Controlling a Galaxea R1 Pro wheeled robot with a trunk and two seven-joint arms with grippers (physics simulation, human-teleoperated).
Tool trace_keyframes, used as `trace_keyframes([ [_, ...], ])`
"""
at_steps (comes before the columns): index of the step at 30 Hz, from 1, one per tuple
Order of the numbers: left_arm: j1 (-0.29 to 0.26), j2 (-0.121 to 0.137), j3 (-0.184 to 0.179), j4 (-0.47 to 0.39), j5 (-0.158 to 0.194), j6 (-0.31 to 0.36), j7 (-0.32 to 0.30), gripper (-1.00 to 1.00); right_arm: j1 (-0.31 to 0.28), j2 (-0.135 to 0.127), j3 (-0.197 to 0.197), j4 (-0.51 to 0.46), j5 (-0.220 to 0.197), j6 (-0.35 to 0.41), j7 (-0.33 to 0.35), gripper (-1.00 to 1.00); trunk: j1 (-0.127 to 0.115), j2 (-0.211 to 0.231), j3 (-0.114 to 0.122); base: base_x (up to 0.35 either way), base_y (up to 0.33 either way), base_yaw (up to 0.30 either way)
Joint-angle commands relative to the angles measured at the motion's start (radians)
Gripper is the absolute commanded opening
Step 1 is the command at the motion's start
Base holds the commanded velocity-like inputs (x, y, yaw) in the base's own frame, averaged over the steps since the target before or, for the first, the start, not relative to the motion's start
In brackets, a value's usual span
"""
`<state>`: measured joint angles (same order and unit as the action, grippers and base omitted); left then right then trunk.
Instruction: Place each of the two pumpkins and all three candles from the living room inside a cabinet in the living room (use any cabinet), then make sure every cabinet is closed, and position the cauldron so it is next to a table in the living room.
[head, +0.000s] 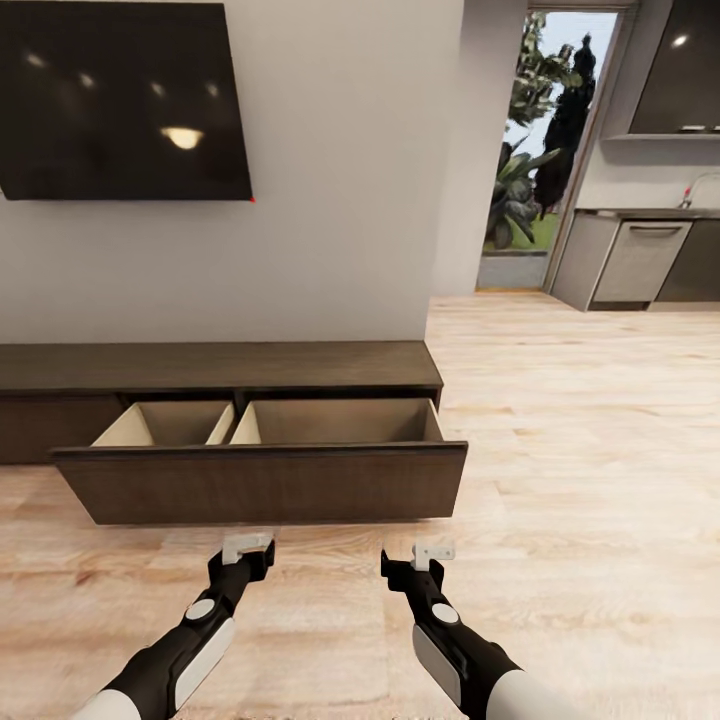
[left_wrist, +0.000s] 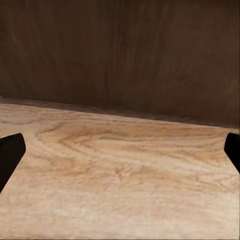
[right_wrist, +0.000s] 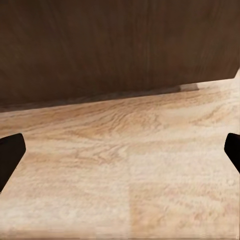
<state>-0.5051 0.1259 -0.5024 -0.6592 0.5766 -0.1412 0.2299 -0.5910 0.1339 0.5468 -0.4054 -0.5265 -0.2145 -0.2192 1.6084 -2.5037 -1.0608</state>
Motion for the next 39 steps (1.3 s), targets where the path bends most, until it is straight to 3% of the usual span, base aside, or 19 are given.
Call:
trace_keyframes([
  [1, -0.001, 0.001, -0.008, 0.002, 0.009, -0.006, 0.008, 1.00, -0.001, 0.000, 0.009, 0.000, -0.009, -0.005, -0.006, 1.00, 0.000, -0.001, -0.005, 0.000, 0.000, 0.000],
  [11, -0.001, 0.001, -0.009, 0.007, 0.009, -0.006, 0.005, 1.00, -0.001, 0.000, 0.009, 0.002, -0.009, -0.005, -0.006, 1.00, 0.001, -0.001, -0.009, 0.028, 0.000, 0.000],
  [30, -0.001, 0.001, -0.009, 0.012, 0.008, -0.003, 0.005, 1.00, -0.001, 0.000, 0.009, 0.003, -0.009, -0.005, -0.006, 1.00, 0.001, -0.001, -0.009, 0.313, 0.000, 0.000],
  [39, -0.001, 0.001, -0.009, 0.012, 0.008, -0.005, 0.005, 1.00, -0.001, 0.000, 0.009, 0.003, -0.009, -0.005, -0.006, 1.00, 0.001, -0.001, -0.009, 0.165, 0.000, 0.000],
])
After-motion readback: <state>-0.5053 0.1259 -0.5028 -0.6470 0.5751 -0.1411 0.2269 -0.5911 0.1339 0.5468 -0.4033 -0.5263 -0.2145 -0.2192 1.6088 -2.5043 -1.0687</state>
